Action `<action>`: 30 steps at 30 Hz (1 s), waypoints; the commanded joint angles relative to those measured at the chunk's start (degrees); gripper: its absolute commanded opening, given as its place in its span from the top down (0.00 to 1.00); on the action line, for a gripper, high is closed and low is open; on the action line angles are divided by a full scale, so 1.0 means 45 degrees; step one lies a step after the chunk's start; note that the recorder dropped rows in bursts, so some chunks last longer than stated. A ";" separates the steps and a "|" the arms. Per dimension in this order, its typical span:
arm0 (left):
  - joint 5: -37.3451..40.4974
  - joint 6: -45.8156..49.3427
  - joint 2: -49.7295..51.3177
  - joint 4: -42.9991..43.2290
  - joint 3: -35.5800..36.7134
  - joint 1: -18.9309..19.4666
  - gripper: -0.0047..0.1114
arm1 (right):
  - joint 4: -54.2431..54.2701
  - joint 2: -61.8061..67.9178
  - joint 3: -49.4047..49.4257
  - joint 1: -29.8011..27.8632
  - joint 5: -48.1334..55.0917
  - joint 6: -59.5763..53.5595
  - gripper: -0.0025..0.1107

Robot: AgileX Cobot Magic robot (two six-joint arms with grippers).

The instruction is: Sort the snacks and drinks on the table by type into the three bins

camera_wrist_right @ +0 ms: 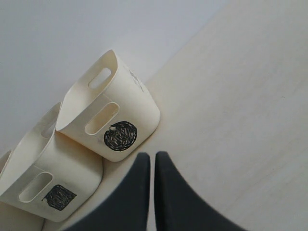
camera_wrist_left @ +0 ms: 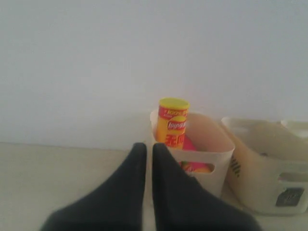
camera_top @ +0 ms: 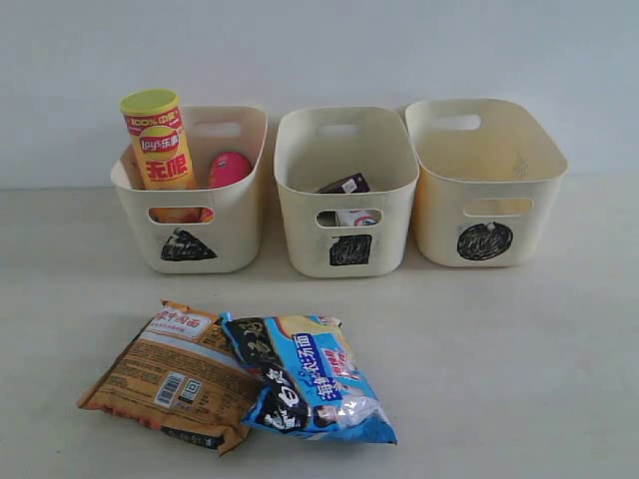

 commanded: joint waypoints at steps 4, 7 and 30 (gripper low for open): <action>-0.0076 0.0095 -0.0073 0.1552 0.1708 0.0032 0.92 | -0.0024 -0.0063 0.0000 -0.0035 -0.0088 -0.0041 0.98; -0.0099 0.0076 -0.0073 0.1552 0.2345 0.0032 0.92 | -0.0024 -0.0063 0.0000 -0.0035 -0.0088 -0.0018 0.98; -0.0381 0.0076 -0.1038 0.1280 0.2656 0.0042 0.92 | -0.0024 -0.0063 0.0000 -0.0035 -0.0065 -0.0042 0.98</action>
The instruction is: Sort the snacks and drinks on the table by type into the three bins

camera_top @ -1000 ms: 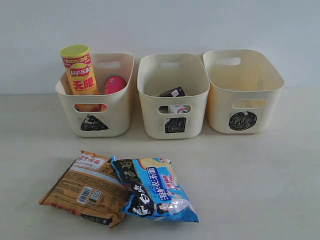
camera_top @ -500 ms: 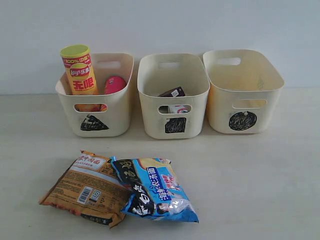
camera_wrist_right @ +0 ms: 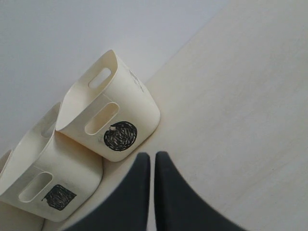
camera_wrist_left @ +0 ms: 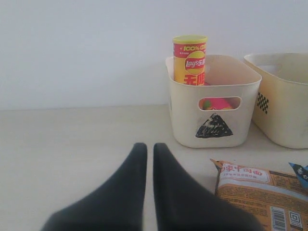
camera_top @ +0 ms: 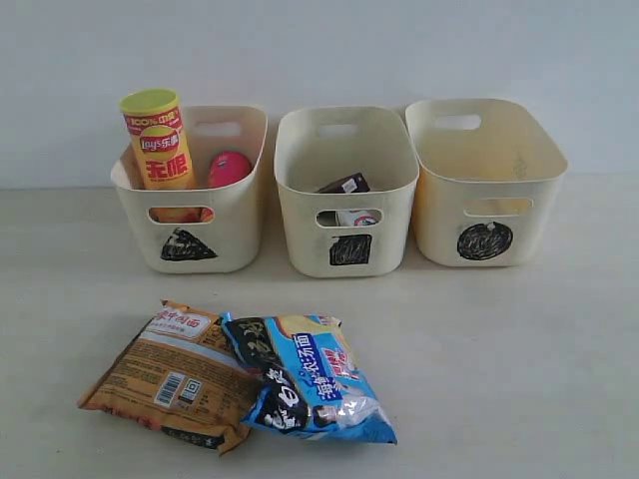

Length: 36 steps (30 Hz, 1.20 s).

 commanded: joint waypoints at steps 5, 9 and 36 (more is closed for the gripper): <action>-0.0130 0.0022 -0.0042 -0.0156 0.0031 0.0042 0.92 | -0.0024 -0.0063 0.0000 -0.0035 -0.0065 -0.0042 0.98; -0.0130 0.0022 -0.0042 -0.0155 0.0031 0.0042 0.92 | -0.0024 -0.0063 0.0000 -0.0035 -0.0065 -0.0042 0.98; -0.0130 0.0022 -0.0042 -0.0056 0.0031 0.0042 0.92 | -0.0218 -0.0063 0.0000 -0.0001 -0.4325 -0.0380 0.98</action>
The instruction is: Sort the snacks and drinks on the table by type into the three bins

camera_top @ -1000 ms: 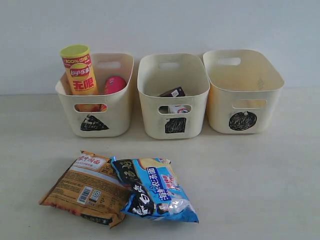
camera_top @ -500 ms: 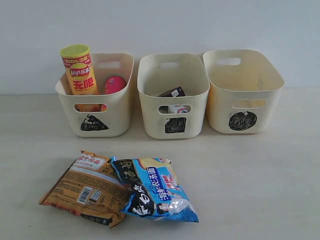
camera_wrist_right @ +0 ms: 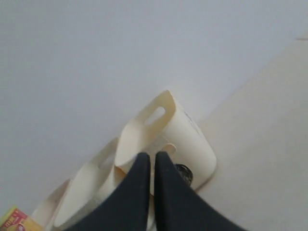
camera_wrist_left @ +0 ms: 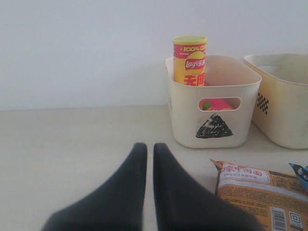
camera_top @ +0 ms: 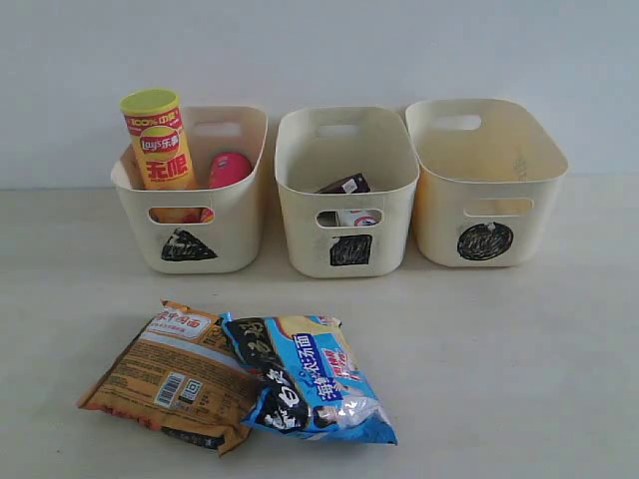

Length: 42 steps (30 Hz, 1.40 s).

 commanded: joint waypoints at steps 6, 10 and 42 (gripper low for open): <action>0.0126 0.0022 -0.0042 -0.0034 0.0031 0.0042 0.92 | -0.1468 0.0181 -0.0886 -0.0001 -0.1052 -0.1532 0.98; 0.0280 0.0022 -0.0042 -0.0034 0.0031 0.0042 0.92 | -0.1879 0.1216 -0.1728 -0.0001 -0.1052 -0.2599 0.98; 0.0337 0.0022 -0.0042 -0.0034 0.0031 0.0042 0.92 | 0.6116 1.5499 -1.1352 0.4688 1.1211 -1.7703 0.98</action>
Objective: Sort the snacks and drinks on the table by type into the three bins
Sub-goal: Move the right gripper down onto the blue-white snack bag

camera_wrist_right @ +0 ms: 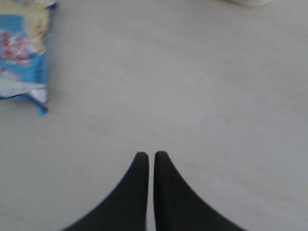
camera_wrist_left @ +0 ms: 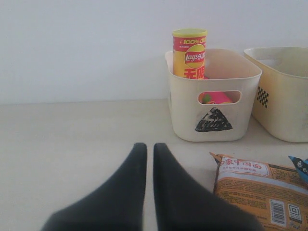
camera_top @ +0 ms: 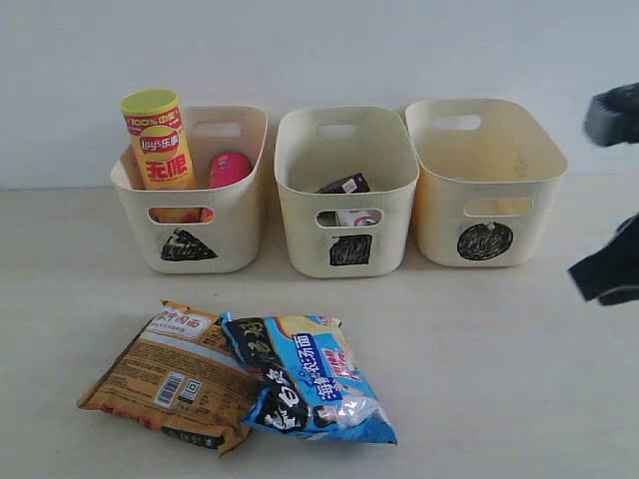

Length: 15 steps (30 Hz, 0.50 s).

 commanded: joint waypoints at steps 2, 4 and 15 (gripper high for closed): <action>0.0051 0.0022 -0.0042 -0.0034 0.0031 0.0042 0.92 | 0.1863 0.0924 0.0147 0.2047 0.0084 -0.2451 0.98; 0.0051 0.0022 -0.0042 -0.0034 0.0031 0.0042 0.92 | 0.1863 0.1365 0.0209 0.3045 -0.0191 -0.2673 0.98; 0.0051 0.0022 -0.0042 -0.0034 0.0031 0.0042 0.92 | 0.1465 0.4245 0.0257 0.7376 -0.5041 -0.2941 0.33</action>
